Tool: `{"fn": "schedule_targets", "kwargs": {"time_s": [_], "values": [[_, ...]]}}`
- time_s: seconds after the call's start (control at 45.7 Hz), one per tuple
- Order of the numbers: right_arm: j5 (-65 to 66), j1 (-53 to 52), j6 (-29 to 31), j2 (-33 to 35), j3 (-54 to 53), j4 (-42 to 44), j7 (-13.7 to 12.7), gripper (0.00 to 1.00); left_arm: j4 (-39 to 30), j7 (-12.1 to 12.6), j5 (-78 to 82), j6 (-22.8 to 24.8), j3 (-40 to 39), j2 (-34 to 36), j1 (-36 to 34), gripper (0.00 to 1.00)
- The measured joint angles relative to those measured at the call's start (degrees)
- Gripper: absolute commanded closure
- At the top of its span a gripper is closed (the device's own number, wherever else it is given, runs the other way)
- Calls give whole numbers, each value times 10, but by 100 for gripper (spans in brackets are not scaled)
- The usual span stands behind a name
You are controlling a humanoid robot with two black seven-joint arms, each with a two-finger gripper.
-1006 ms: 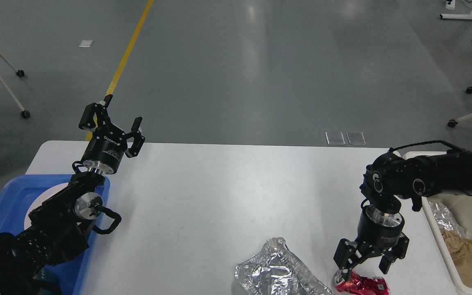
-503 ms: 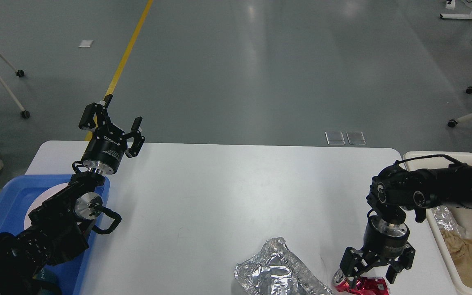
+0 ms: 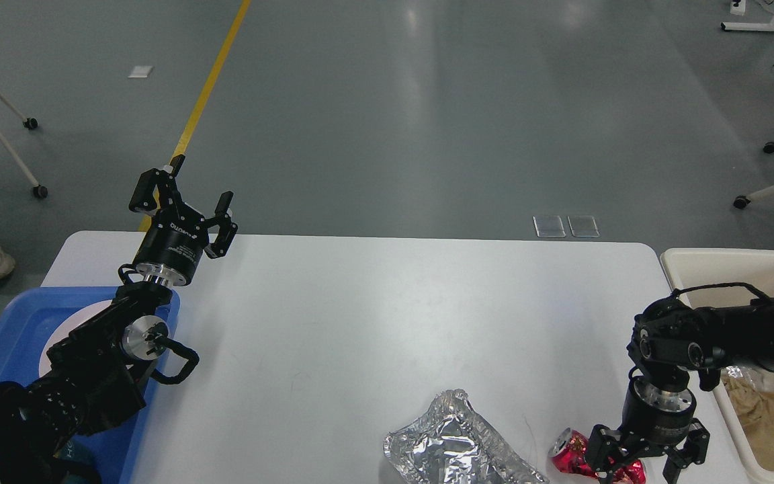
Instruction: Tidy desktop
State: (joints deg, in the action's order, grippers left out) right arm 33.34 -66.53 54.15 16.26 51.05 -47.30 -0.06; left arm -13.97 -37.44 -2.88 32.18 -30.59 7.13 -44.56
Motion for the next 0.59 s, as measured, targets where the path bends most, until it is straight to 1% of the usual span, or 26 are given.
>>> {"fn": "schedule_targets", "kwargs": {"time_s": [0.394, 0.591], "values": [[-38, -2, -5, 9, -2, 2, -3, 0, 0, 0, 0, 0, 0, 0, 0, 3], [-88, -14, -23, 31, -6, 42, -4, 0, 0, 0, 0, 0, 0, 0, 0, 3]]}}
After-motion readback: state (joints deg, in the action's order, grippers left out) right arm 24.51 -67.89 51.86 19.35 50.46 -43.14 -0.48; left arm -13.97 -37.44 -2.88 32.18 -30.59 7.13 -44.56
